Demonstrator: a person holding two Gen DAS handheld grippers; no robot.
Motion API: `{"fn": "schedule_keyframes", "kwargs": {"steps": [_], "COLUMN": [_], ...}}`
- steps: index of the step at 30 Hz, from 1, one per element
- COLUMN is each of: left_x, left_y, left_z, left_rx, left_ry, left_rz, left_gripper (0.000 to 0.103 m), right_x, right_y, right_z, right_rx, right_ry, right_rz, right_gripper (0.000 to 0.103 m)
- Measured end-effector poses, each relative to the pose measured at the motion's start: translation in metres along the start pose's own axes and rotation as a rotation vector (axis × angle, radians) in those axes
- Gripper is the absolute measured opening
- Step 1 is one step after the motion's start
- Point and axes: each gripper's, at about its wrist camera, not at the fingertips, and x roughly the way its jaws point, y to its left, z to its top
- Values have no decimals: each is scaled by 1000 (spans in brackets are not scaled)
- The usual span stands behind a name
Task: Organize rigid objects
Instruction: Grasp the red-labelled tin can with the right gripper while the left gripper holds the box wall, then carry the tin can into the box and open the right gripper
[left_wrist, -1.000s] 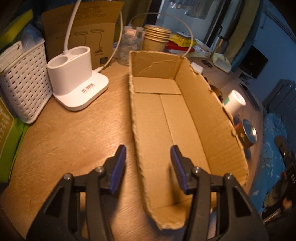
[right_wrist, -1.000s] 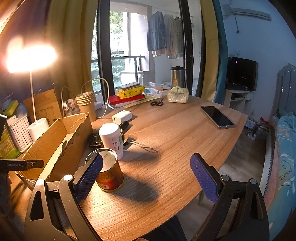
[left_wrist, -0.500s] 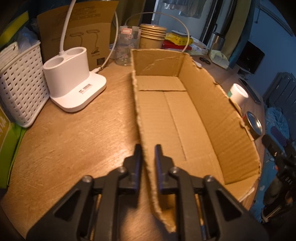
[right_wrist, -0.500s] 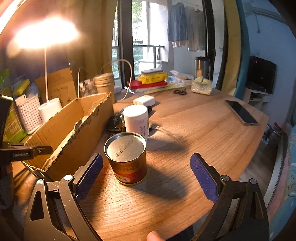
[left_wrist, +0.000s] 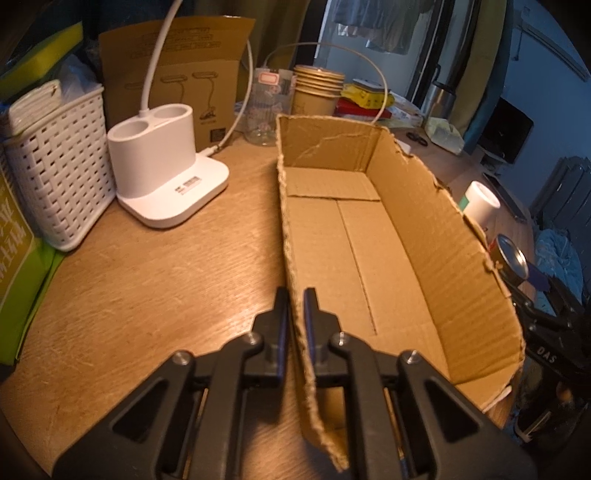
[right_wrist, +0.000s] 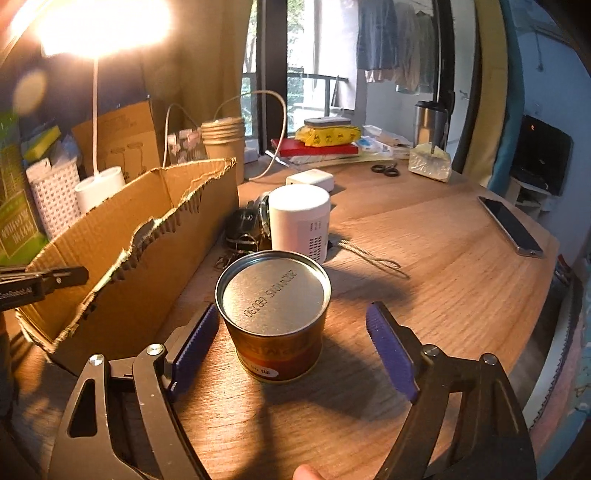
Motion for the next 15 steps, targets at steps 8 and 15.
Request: {"fn": "schedule_keyframes", "kwargs": {"steps": [8,15], "left_x": [-2,-2], "left_y": [-1,1], "left_z": [-2,-3], "left_rx": [-6,-17], "left_ry": [-28,-28], "left_rz": [5,-1], "left_gripper": [8,8], "right_x": [8,4], "right_y": [2,2], "right_z": [1,1], "right_rx": [-5,-10], "right_ry": [9,-4], "right_rz": [-11,-7], "right_gripper": [57,57]}}
